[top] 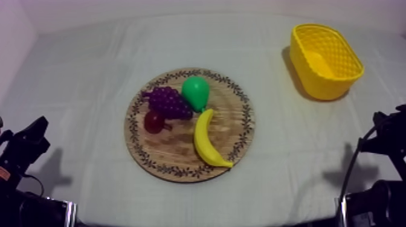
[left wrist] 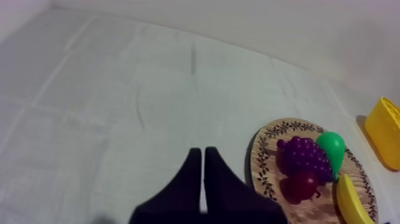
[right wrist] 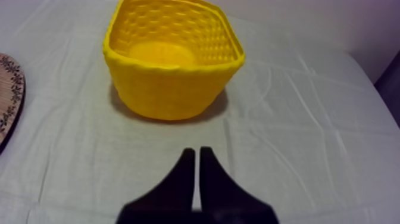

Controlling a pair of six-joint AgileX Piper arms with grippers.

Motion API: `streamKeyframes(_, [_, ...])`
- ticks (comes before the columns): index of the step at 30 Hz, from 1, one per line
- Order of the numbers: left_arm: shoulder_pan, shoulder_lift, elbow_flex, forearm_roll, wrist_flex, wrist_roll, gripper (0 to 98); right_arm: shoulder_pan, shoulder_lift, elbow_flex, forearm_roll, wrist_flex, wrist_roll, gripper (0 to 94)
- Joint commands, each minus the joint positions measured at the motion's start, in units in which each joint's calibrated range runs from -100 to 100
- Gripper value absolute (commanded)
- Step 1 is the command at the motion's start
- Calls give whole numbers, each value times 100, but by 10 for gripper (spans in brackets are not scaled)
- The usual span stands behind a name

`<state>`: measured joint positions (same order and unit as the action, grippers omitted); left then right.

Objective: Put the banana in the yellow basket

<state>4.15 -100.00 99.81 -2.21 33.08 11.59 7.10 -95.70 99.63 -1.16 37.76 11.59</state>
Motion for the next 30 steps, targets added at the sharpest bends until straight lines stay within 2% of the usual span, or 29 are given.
streamKeyframes(1, [1,0,-3,4,-2,1,1,2,-5,4,1,-10,1,6])
streamKeyframes(17, [1,0,-3,4,-2,1,1,-95,-5,4,-3,115,-288,6])
streamKeyframes(24, [1,0,-3,4,-2,0,1,-111,81,-139,28,166,-722,8])
streamKeyframes(30, [1,0,-3,4,-2,-1,1,-424,1201,-1434,126,456,-1173,9])
